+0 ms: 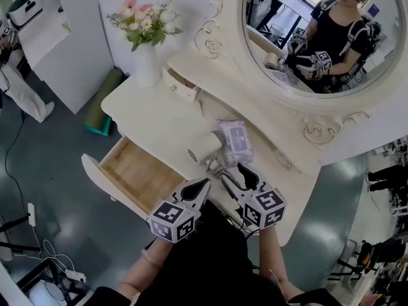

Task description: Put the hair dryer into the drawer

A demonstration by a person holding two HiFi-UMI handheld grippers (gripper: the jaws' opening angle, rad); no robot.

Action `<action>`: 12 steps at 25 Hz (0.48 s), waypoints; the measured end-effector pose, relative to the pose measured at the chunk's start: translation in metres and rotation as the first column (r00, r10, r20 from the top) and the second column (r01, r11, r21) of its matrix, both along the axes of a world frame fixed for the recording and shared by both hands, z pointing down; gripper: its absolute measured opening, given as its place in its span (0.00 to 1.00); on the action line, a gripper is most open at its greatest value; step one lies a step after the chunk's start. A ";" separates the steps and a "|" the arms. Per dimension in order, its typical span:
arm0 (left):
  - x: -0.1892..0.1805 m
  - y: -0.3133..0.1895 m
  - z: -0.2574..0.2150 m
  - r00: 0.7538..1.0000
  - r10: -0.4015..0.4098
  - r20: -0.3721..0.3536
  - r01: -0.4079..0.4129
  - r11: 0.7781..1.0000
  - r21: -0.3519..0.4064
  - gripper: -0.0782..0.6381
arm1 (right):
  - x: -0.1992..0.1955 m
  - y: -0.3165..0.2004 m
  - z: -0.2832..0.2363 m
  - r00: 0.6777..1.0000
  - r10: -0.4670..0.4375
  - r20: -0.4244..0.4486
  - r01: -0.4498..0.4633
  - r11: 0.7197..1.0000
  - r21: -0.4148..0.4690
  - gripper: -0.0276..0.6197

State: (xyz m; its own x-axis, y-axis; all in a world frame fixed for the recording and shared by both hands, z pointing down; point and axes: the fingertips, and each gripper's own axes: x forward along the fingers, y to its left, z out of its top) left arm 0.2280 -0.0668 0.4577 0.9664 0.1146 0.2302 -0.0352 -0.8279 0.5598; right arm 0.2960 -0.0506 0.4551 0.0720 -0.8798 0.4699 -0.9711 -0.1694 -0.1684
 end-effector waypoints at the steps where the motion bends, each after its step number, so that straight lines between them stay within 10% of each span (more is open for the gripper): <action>1: 0.000 -0.002 0.003 1.000 -0.009 0.009 0.009 1.000 -0.004 0.11 | -0.003 -0.002 0.008 0.999 -0.034 0.021 0.035 0.999 -0.032 0.47; 3: -0.001 -0.006 0.009 0.999 -0.031 0.028 0.032 0.999 -0.013 0.11 | -0.013 -0.006 0.023 0.992 -0.112 0.057 0.117 0.989 -0.090 0.68; 12: -0.010 -0.028 0.030 0.989 -0.121 0.087 0.124 0.992 -0.036 0.11 | -0.030 -0.028 0.070 0.950 -0.310 0.032 0.306 0.911 -0.276 0.65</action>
State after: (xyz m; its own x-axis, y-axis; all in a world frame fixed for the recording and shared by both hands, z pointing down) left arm 0.2184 -0.0950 0.4882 0.9509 0.0075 0.3093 -0.1836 -0.7909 0.5837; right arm 0.2659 -0.0782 0.5247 -0.1749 -0.6962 0.6962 -0.9841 0.1008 -0.1464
